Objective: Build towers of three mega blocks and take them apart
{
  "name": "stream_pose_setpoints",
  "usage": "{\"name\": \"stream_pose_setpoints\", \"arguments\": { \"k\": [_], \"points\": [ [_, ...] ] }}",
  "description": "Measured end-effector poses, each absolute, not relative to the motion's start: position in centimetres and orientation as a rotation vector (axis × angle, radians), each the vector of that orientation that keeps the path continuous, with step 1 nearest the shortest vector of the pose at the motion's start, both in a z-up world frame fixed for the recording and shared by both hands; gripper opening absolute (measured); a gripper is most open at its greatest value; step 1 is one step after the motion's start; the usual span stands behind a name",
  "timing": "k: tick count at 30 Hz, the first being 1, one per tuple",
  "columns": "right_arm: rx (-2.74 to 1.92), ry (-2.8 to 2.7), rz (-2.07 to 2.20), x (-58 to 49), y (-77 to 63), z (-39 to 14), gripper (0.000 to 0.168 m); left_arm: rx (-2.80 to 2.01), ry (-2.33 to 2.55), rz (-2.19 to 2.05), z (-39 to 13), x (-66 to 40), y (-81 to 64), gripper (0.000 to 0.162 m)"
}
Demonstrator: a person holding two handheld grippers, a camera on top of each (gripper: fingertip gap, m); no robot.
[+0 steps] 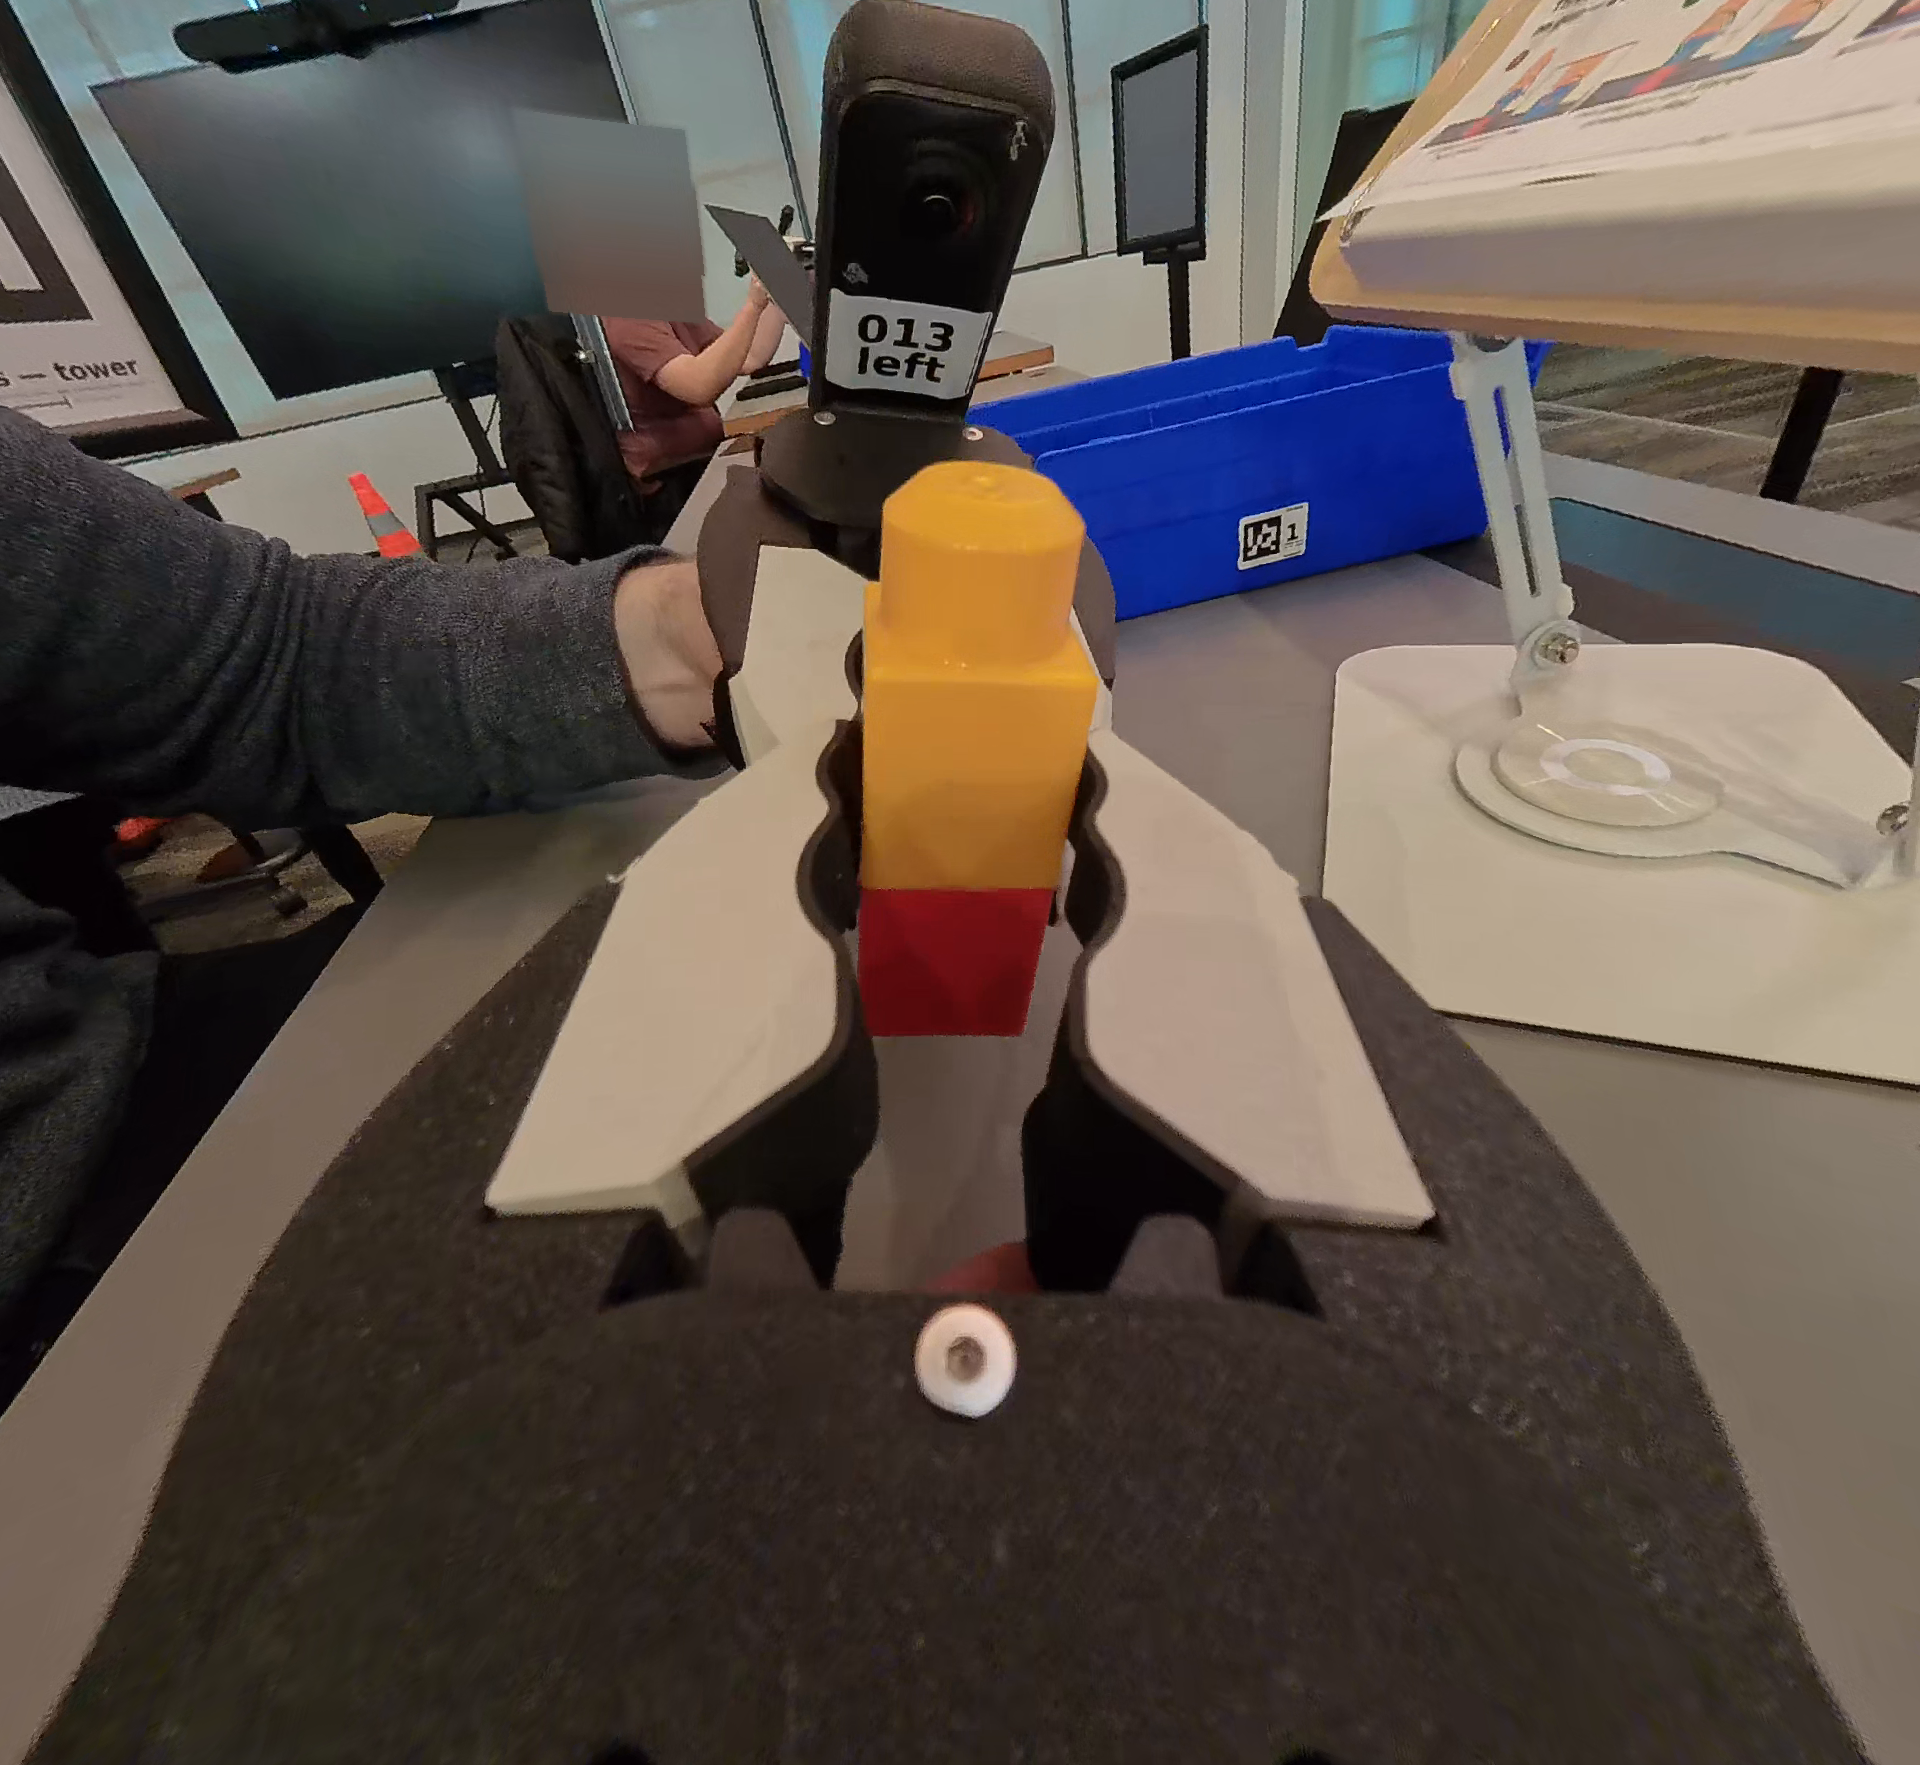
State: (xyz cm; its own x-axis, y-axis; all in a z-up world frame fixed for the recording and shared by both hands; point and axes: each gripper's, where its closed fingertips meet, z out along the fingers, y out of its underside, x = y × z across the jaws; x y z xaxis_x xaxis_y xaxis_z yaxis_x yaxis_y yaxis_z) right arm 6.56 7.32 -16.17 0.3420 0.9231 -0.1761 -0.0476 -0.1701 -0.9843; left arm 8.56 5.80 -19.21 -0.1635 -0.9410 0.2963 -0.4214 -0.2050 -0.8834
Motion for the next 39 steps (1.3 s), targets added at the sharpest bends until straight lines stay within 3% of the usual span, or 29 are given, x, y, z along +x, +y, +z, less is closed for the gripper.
{"name": "stream_pose_setpoints", "arguments": {
  "k": [6, 17, 24, 39],
  "points": [
    [-1.437, -0.822, 1.07, 7.0, 7.4, -15.7, 0.037, -1.633, 1.529, -1.136, -17.9, 5.6, 7.7, 0.051],
    [-1.474, -0.845, 1.072, 6.4, 7.5, -17.2, 0.037, -1.823, 1.259, -0.315, -10.3, -16.0, 20.7, 0.043],
    [-1.478, -0.841, 1.089, 6.4, 7.5, -17.3, 0.037, -1.997, 1.169, 0.032, -12.3, -26.5, 28.0, 0.044],
    [-1.484, -0.849, 1.094, 6.5, 7.5, -17.4, 0.037, -2.356, 1.33, 0.341, -21.0, -33.4, 33.7, 0.055]
  ]
}}
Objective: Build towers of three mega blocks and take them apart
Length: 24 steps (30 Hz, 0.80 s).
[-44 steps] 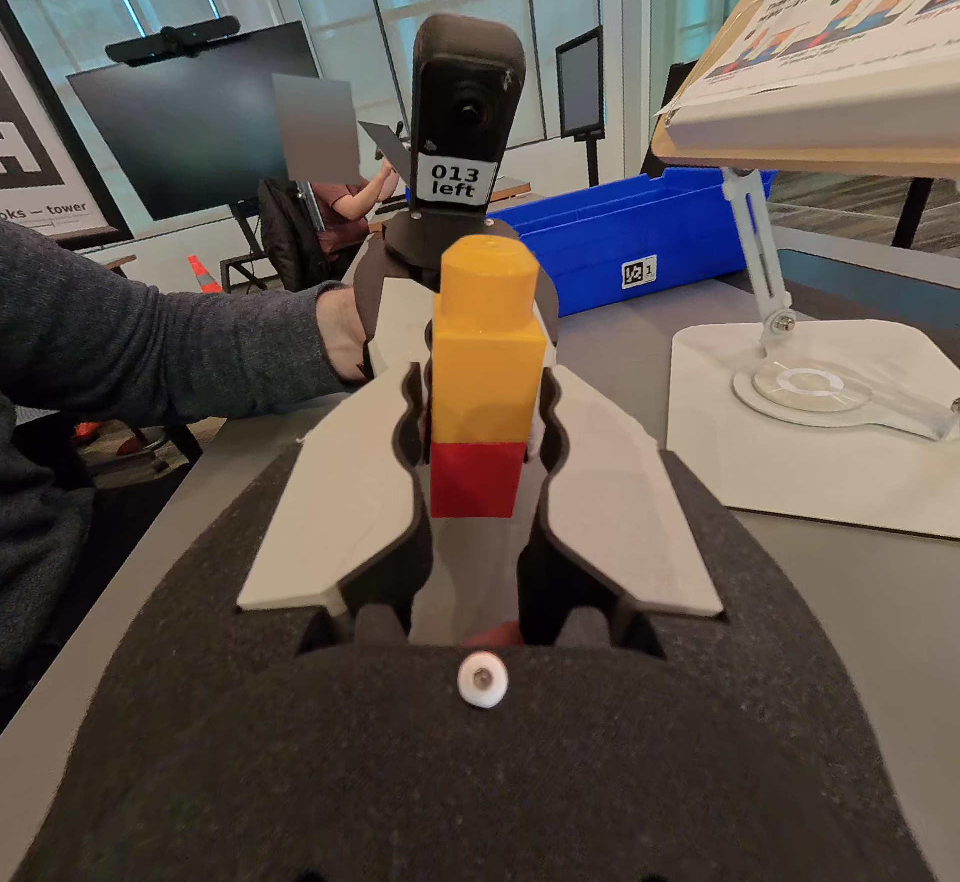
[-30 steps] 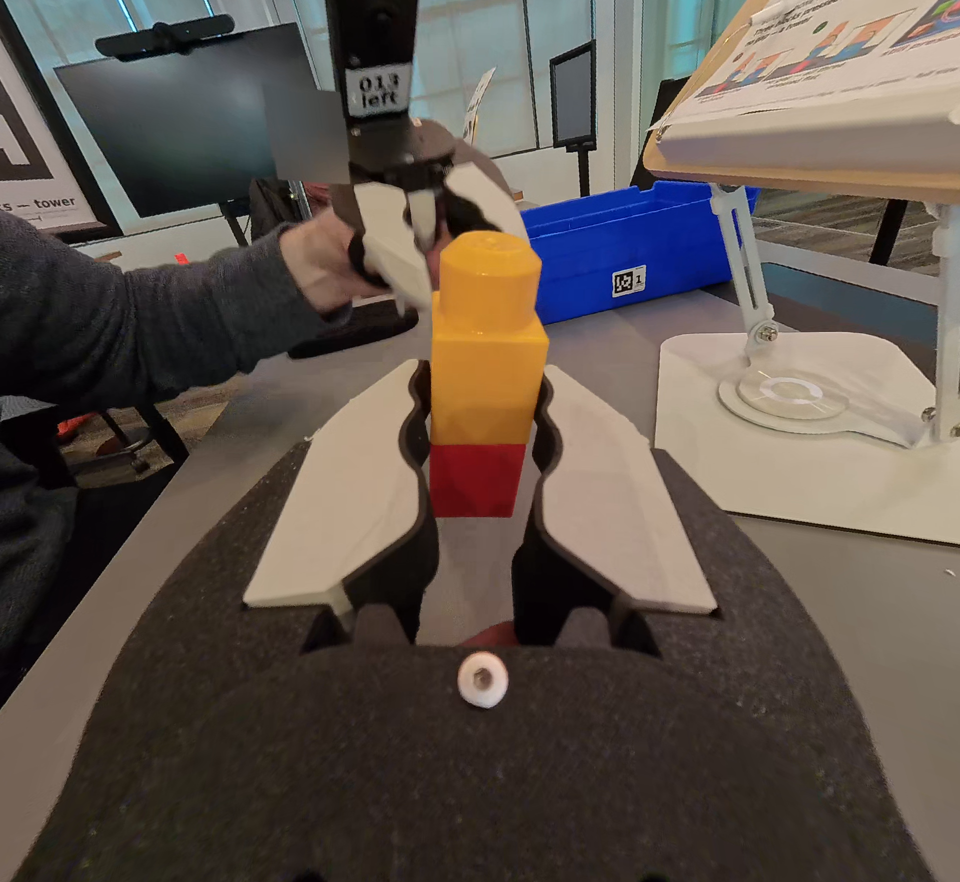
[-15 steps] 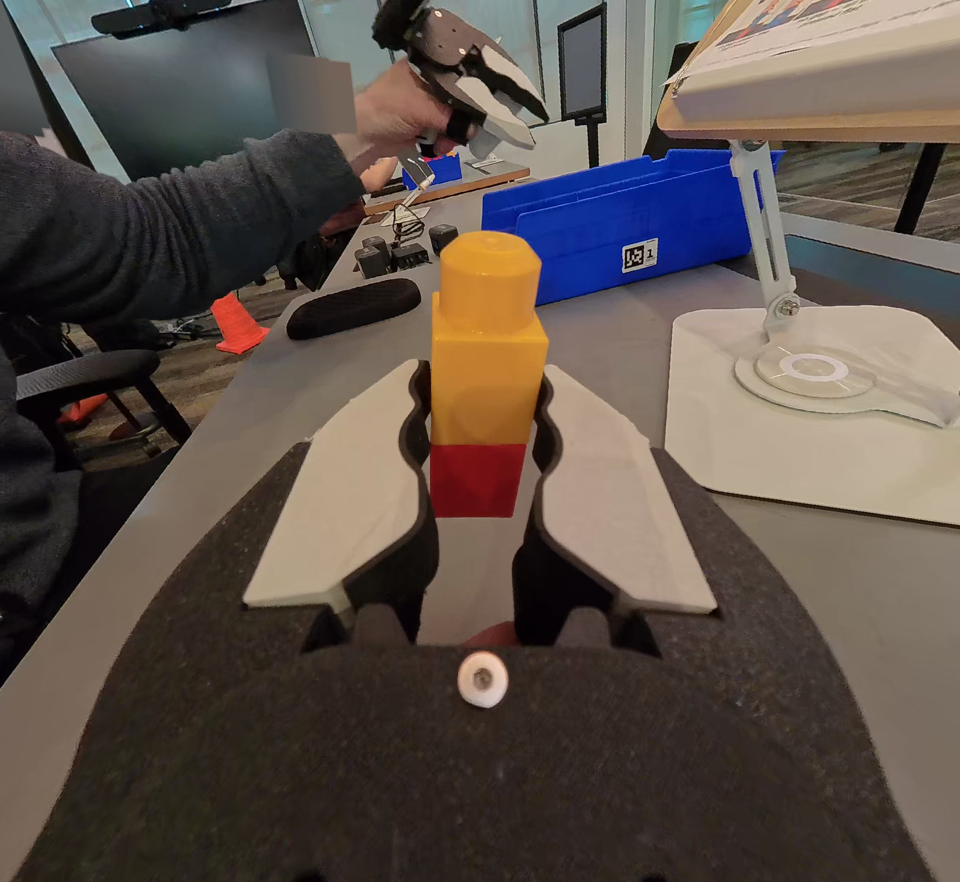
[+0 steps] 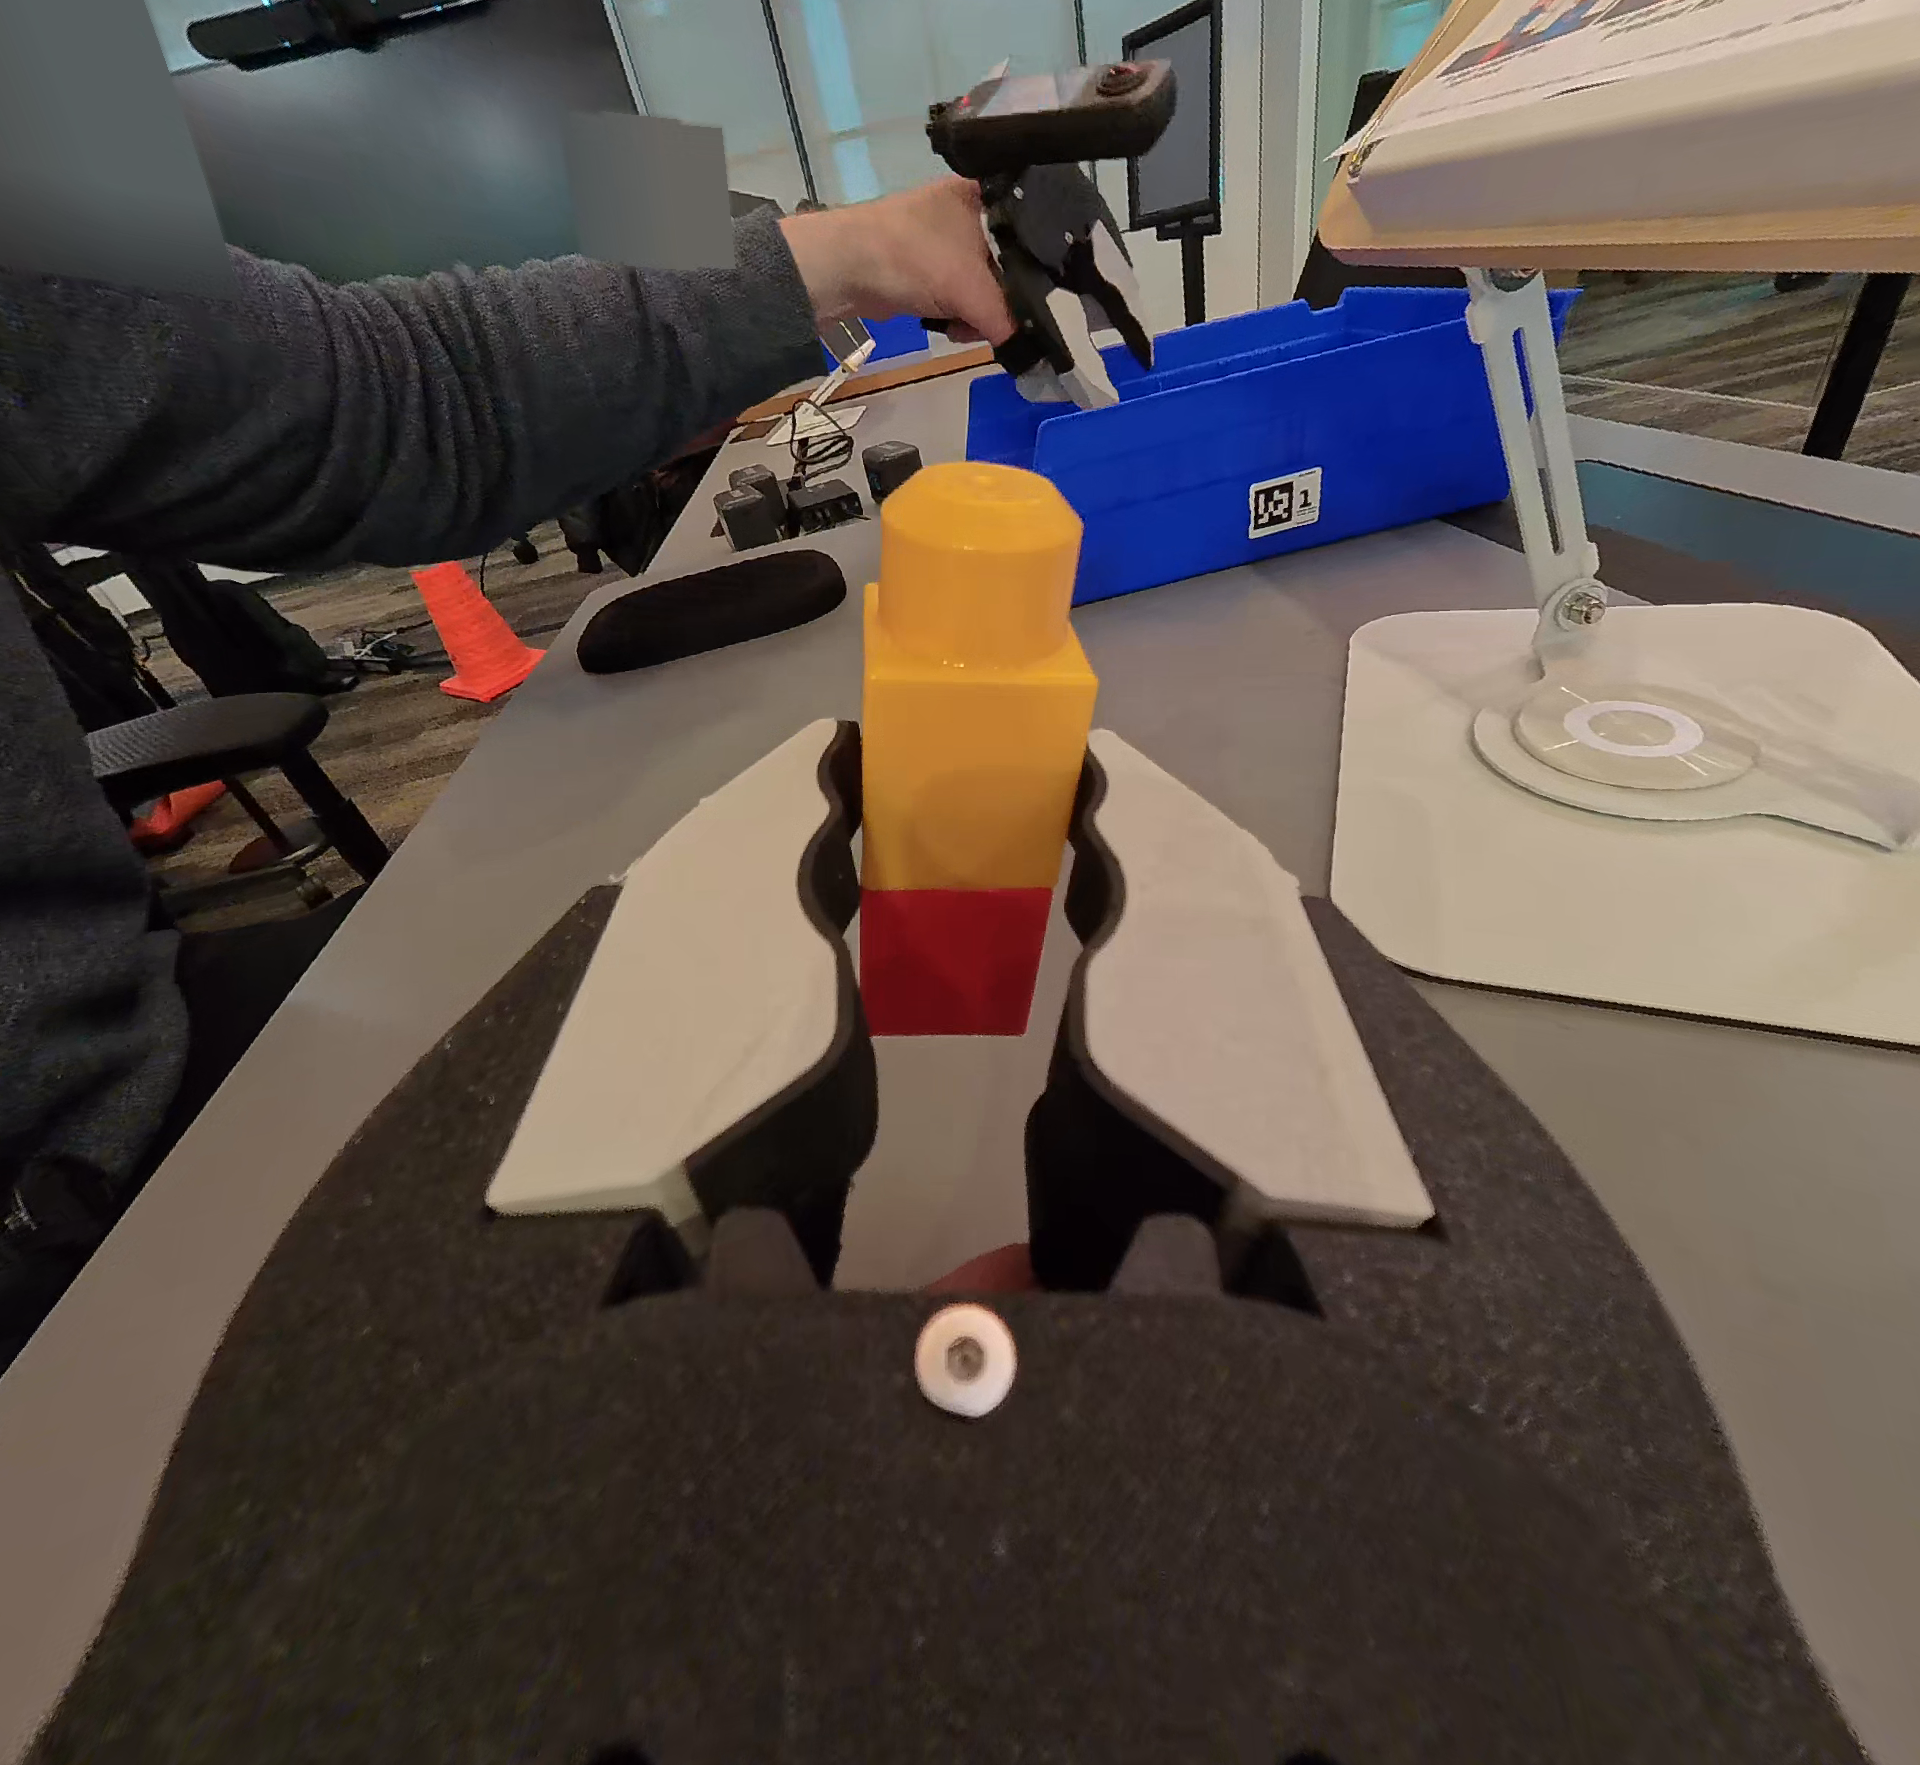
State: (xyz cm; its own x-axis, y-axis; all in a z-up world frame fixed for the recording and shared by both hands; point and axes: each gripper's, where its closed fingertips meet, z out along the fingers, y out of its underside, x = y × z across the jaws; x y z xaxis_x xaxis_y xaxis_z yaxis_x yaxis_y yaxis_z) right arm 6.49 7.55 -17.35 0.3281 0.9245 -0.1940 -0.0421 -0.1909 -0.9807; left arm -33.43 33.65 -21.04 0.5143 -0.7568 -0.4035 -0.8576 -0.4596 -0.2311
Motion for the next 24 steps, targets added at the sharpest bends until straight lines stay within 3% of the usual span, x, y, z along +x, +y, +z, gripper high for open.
{"name": "stream_pose_setpoints", "arguments": {
  "k": [6, 15, 21, 24],
  "points": [
    [-1.484, -0.851, 1.093, 6.5, 7.5, -17.4, 0.037, -2.496, 1.315, 0.425, -23.2, -35.3, 35.2, 0.069],
    [-1.484, -0.864, 1.083, 6.3, 7.4, -17.4, 0.037, -2.541, 1.434, 0.456, -24.3, -34.5, 34.6, 0.052],
    [-1.485, -0.87, 1.075, 6.3, 7.4, -17.5, 0.037, -2.589, 1.392, 0.363, -24.8, -34.2, 34.3, 0.029],
    [-1.485, -0.872, 1.074, 6.2, 7.4, -17.5, 0.037, -2.595, 1.41, 0.373, -24.7, -34.5, 34.0, 0.03]
  ]
}}
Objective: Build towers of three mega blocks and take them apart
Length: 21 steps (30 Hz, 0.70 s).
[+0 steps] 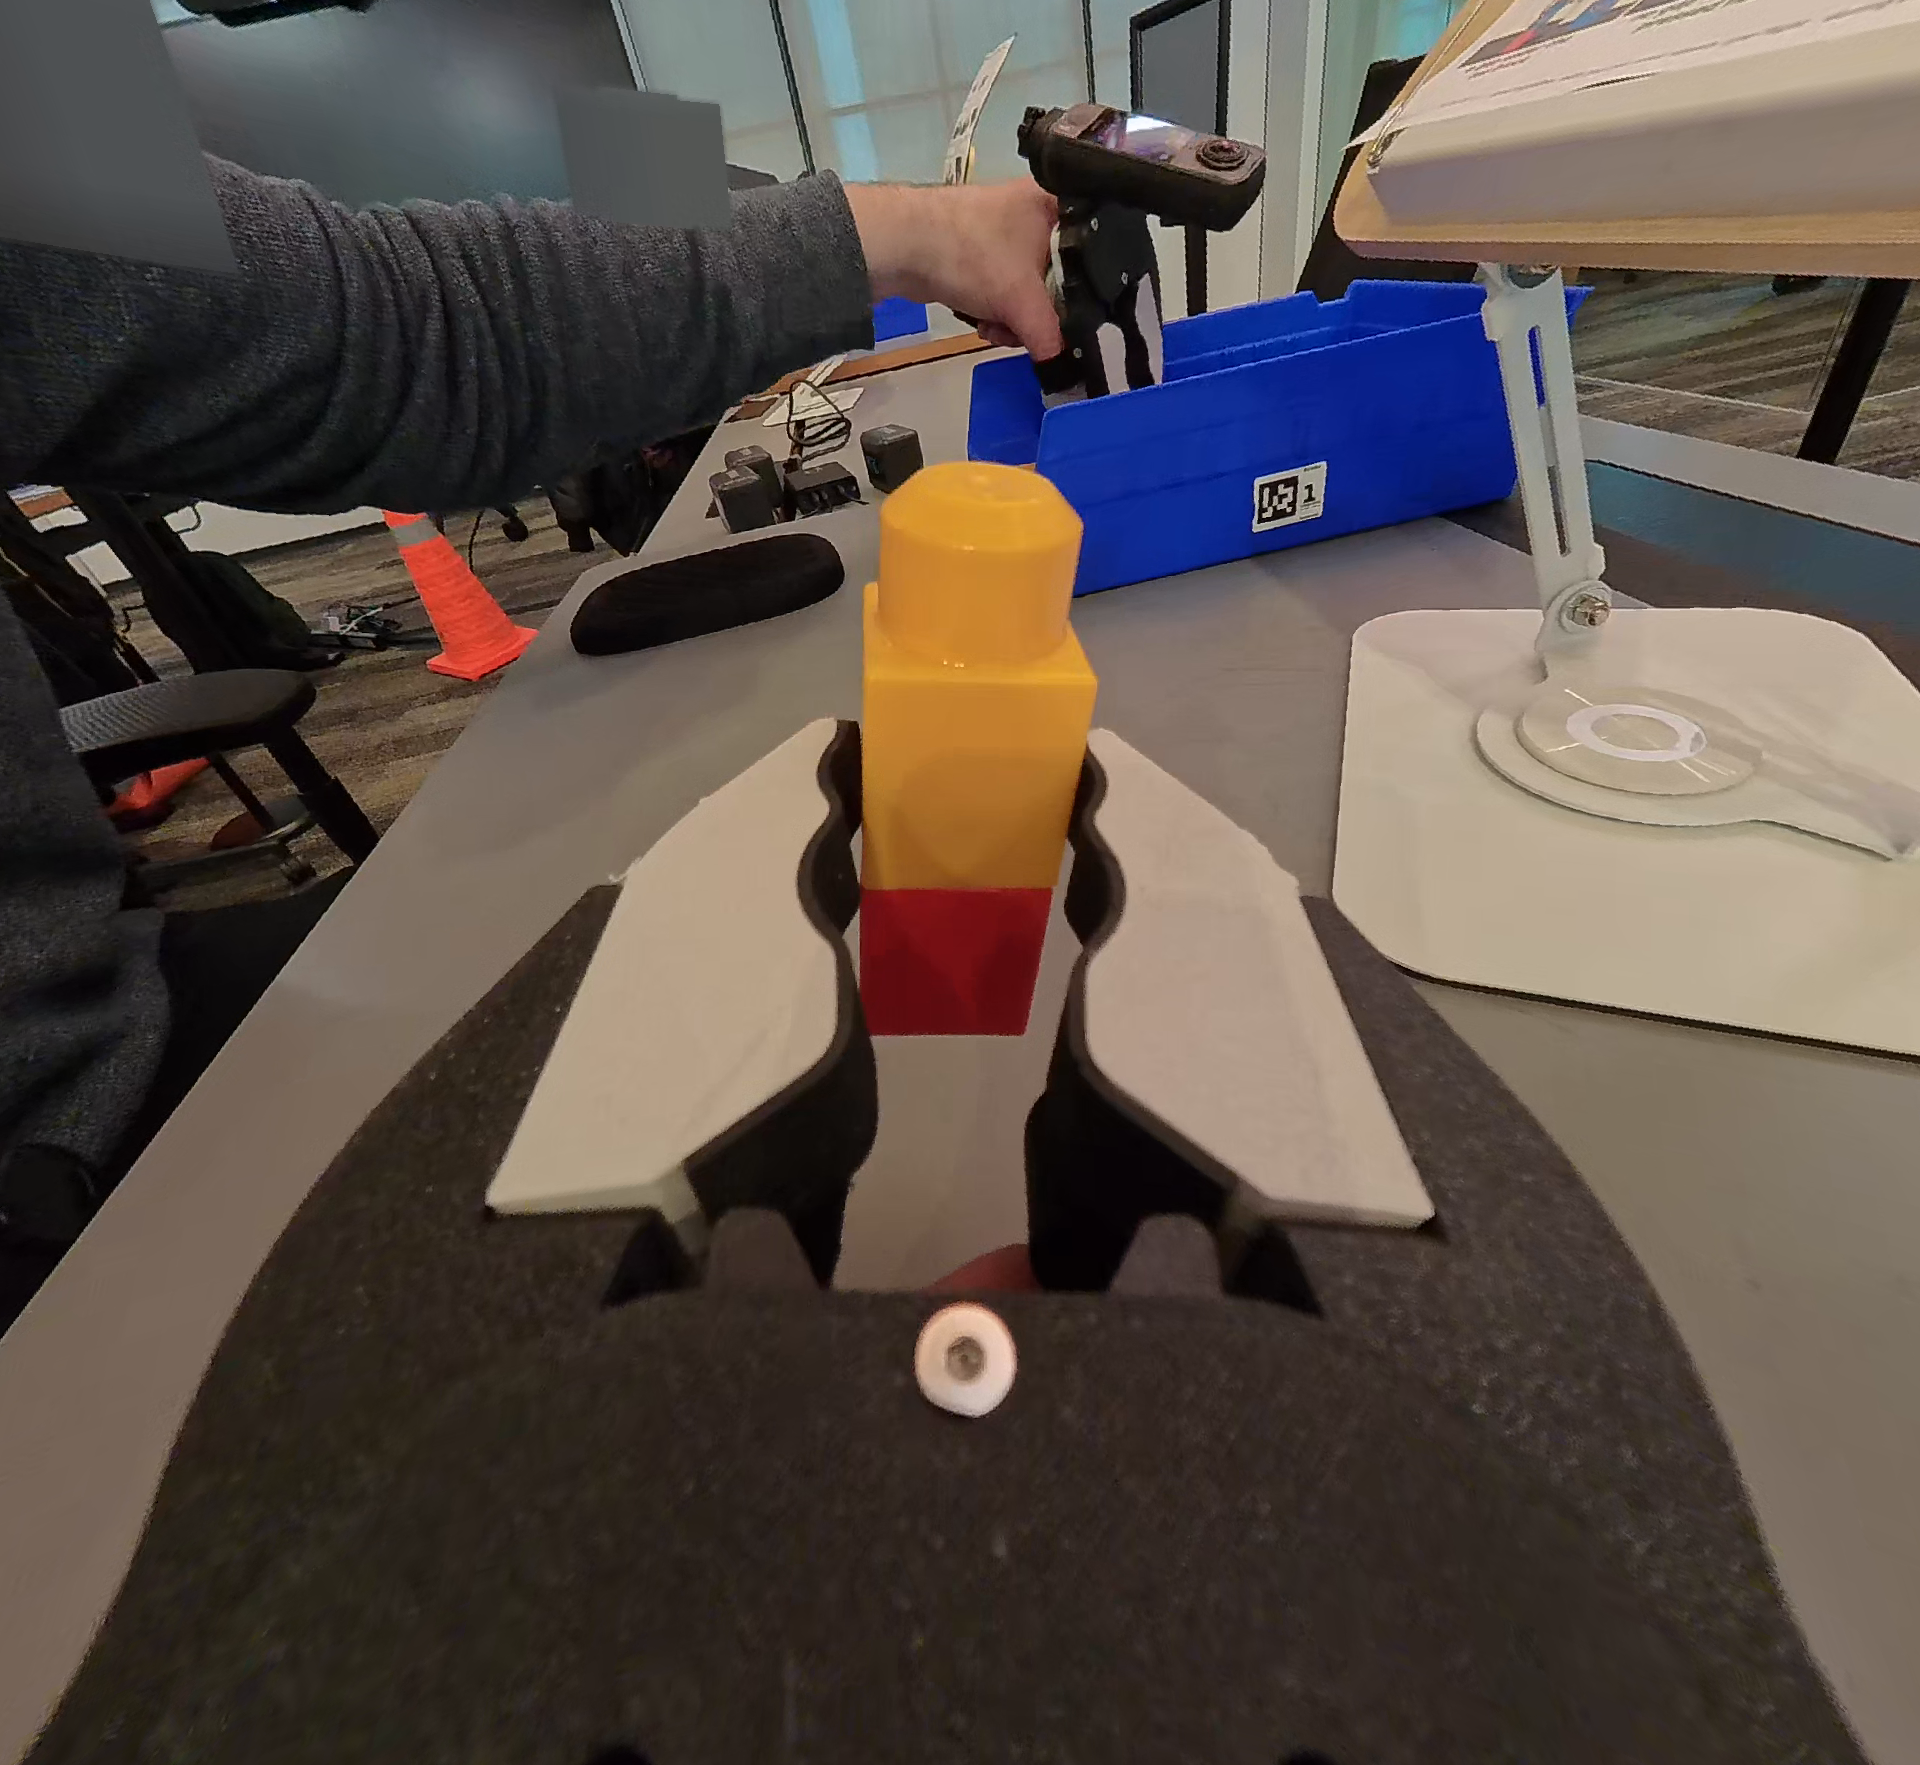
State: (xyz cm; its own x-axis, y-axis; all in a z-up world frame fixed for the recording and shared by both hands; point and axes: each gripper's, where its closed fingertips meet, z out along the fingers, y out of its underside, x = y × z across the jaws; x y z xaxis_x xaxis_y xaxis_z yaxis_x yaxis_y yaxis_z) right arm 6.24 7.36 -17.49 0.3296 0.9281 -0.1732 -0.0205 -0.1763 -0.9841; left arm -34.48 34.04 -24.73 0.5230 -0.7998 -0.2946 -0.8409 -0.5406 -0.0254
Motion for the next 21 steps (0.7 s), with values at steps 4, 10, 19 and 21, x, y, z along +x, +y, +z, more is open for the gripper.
{"name": "stream_pose_setpoints", "arguments": {
  "k": [4, 10, 19, 21],
  "points": [
    [-1.486, -0.879, 1.071, 6.2, 7.3, -17.5, 0.037, -2.612, 1.429, 0.358, -24.6, -34.4, 33.6, 0.052],
    [-1.487, -0.879, 1.068, 6.2, 7.3, -17.5, 0.037, -2.608, 1.502, 0.447, -24.6, -34.9, 33.5, 0.039],
    [-1.495, -0.886, 1.051, 6.0, 7.3, -17.7, 0.037, -2.404, 1.226, 0.214, -20.1, -32.5, 33.0, 0.037],
    [-1.497, -0.888, 1.045, 6.0, 7.4, -17.7, 0.037, -2.326, 1.154, 0.105, -18.1, -30.9, 32.2, 0.037]
  ]
}}
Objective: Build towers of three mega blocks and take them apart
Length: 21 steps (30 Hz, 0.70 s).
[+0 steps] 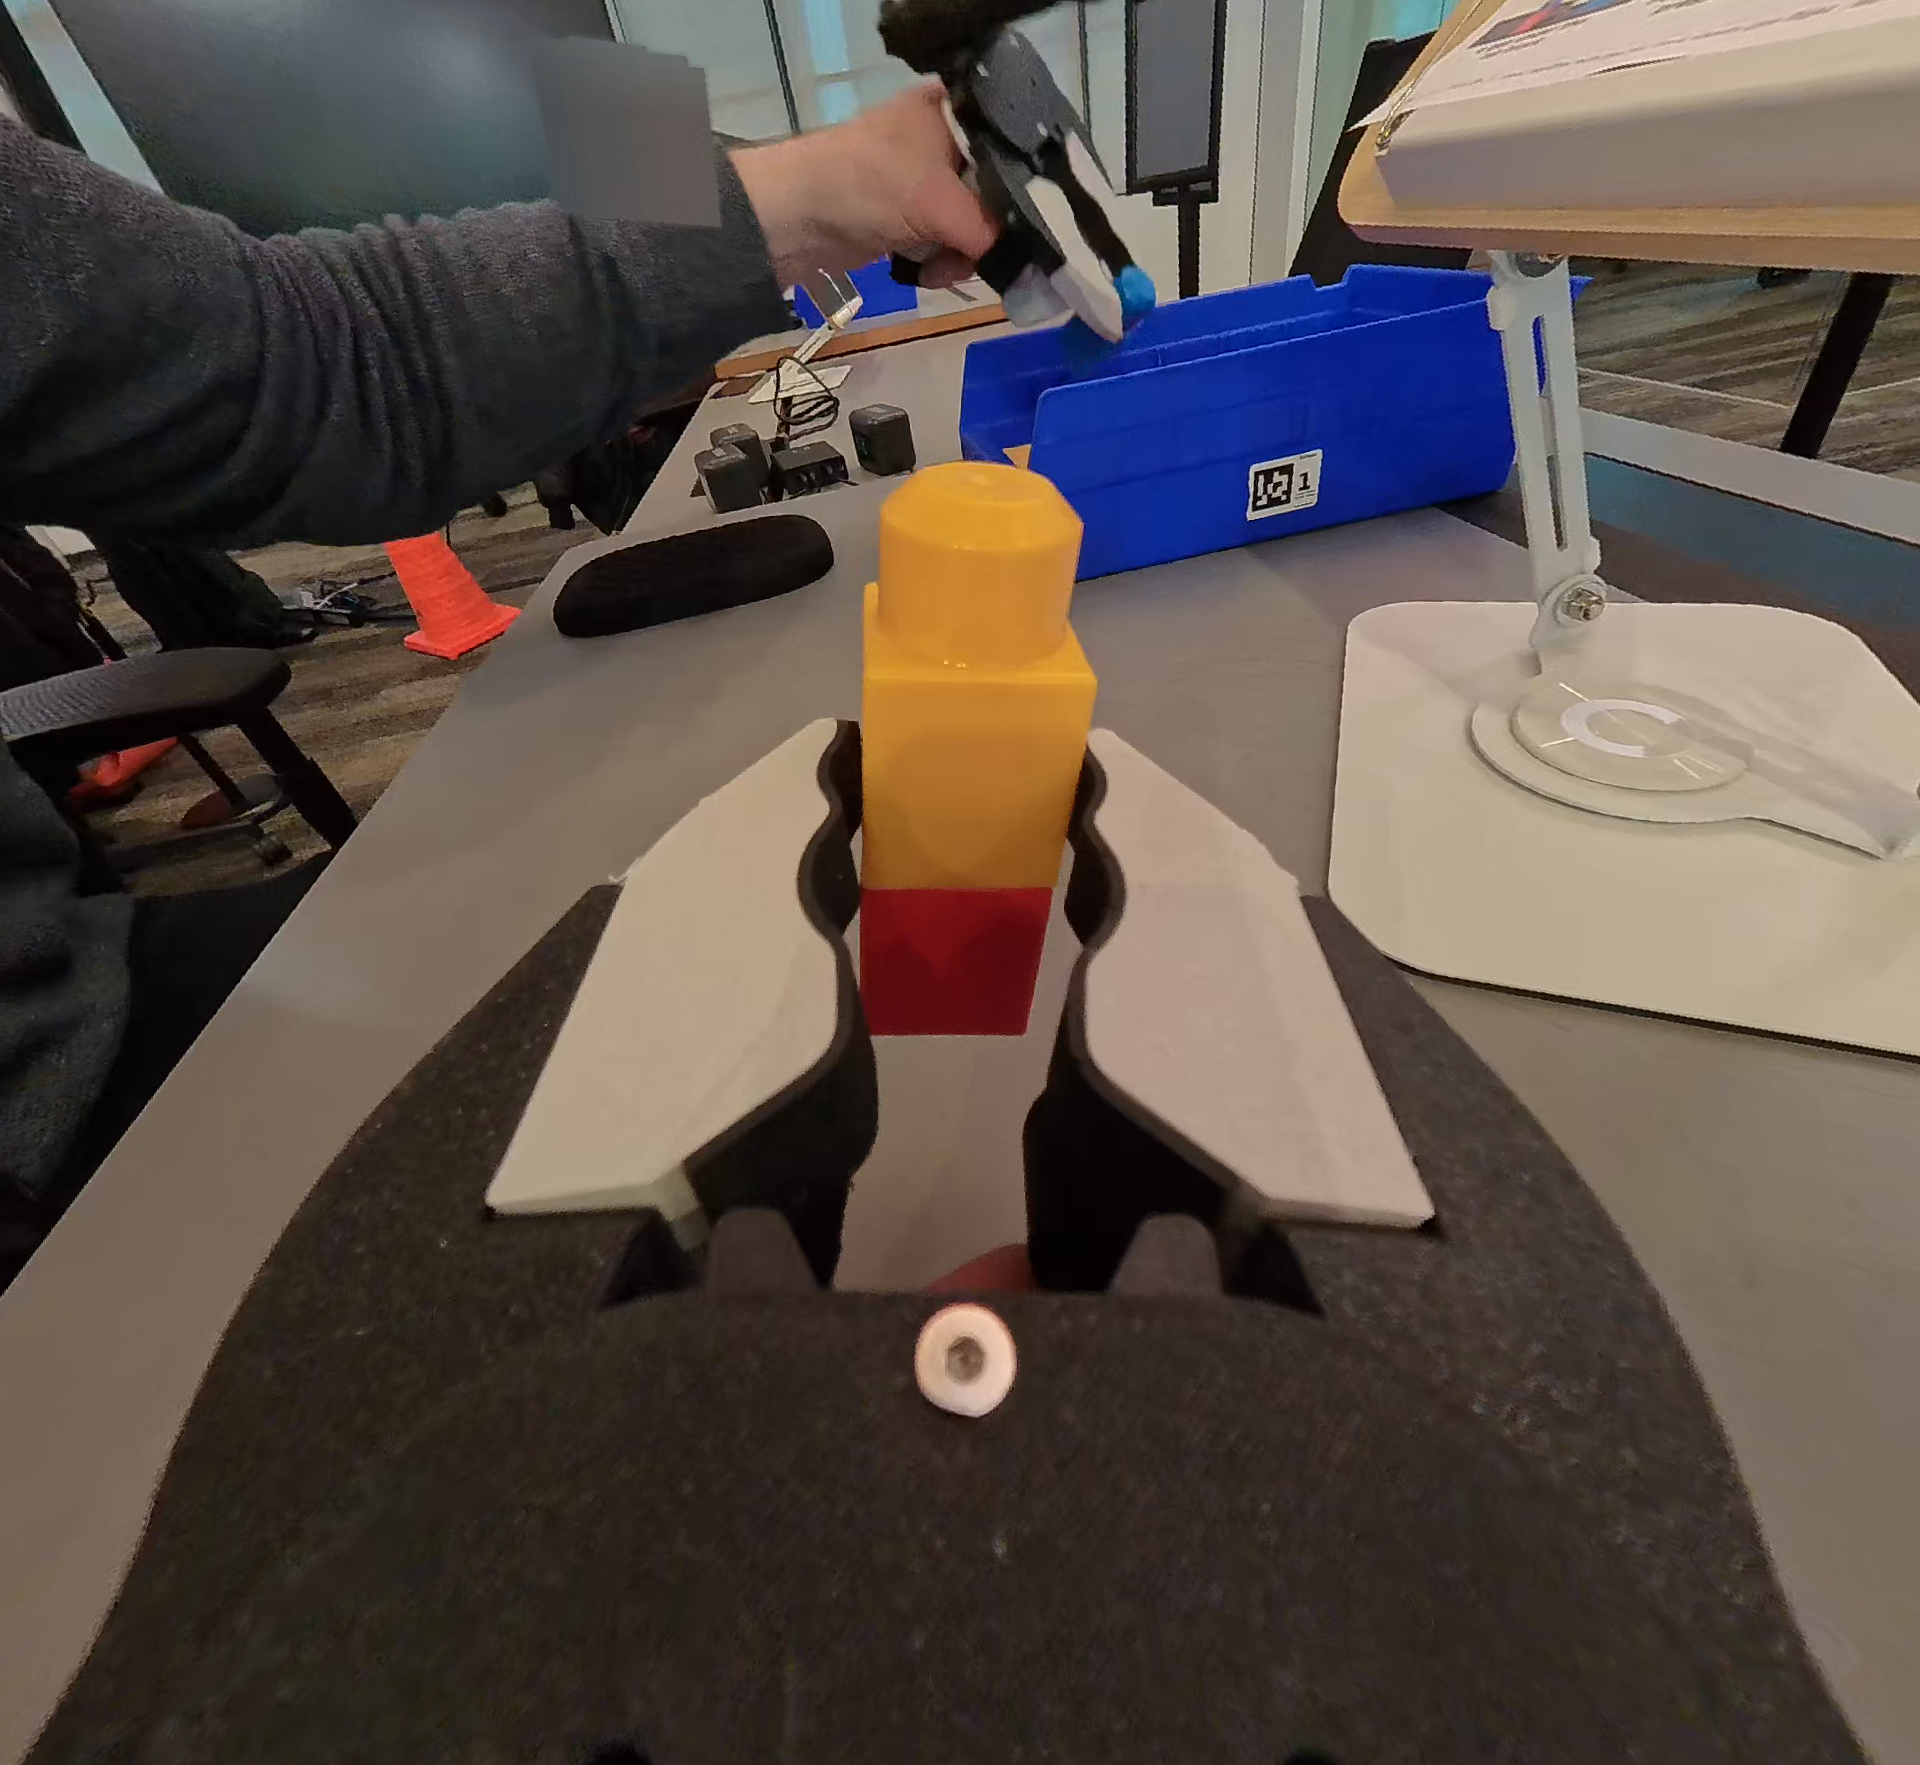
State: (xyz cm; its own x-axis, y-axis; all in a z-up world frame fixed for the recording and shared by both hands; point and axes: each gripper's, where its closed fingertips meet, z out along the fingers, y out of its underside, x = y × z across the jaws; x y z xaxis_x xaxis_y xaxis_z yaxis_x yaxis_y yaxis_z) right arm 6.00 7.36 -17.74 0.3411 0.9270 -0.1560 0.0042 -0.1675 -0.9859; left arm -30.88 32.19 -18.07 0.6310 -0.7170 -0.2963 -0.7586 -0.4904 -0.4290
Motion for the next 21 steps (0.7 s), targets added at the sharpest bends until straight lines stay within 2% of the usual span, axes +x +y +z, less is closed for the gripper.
{"name": "stream_pose_setpoints", "arguments": {
  "k": [6, 9, 21],
  "points": [
    [-1.51, -0.898, 1.024, 5.8, 7.3, -18.0, 0.037, -2.036, 1.068, -0.267, -10.9, -22.9, 27.0, 0.036],
    [-1.515, -0.916, 1.01, 5.6, 7.2, -18.1, 0.037, -1.895, 1.114, -0.461, -8.9, -16.8, 23.1, 0.036],
    [-1.539, -0.948, 0.961, 5.1, 7.1, -18.6, 0.037, -1.495, 1.12, -1.278, -7.8, 4.8, 11.7, 0.035]
  ]
}}
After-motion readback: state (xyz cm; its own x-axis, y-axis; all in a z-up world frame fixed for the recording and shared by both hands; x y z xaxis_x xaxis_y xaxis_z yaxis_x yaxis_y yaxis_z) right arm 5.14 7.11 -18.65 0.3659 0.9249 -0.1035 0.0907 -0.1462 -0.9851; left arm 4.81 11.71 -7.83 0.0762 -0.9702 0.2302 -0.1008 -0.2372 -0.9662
